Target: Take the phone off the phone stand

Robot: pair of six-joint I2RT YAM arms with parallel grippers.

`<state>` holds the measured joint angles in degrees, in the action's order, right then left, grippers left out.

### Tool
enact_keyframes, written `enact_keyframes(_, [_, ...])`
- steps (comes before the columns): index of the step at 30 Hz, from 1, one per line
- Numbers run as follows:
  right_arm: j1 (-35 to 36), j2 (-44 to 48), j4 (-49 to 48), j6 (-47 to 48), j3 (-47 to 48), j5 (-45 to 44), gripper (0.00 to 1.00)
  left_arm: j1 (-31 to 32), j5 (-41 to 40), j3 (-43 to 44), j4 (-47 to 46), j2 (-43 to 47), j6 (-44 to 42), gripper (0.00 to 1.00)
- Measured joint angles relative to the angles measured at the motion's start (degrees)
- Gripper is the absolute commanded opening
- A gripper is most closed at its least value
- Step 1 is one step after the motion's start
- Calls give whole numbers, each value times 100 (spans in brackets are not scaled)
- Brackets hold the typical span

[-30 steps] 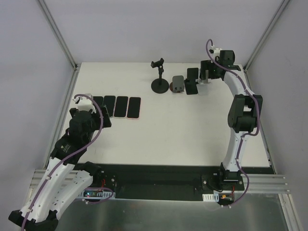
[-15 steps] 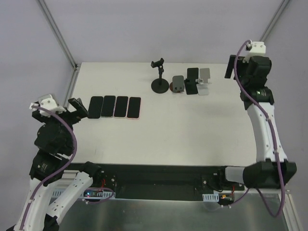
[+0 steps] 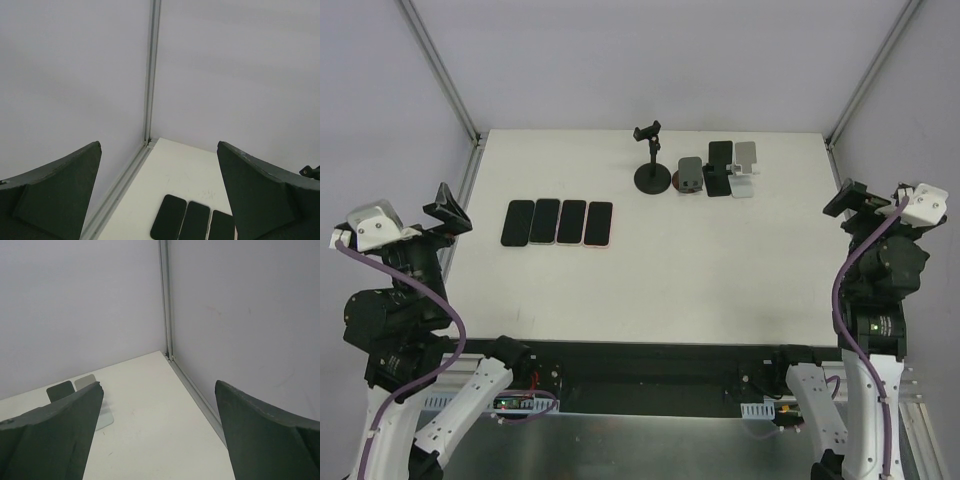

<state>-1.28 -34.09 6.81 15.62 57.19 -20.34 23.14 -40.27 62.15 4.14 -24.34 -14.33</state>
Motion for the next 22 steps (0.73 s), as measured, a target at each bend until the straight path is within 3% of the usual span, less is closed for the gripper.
enact_keyframes(10, [0, 247, -177, -374, -343, -179, 96, 0, 79, -13, -98, 297, -197, 99])
enact_keyframes(22, [0, -90, -315, -579, -315, -125, 96, 0, 63, -286, -96, 787, -35, 99])
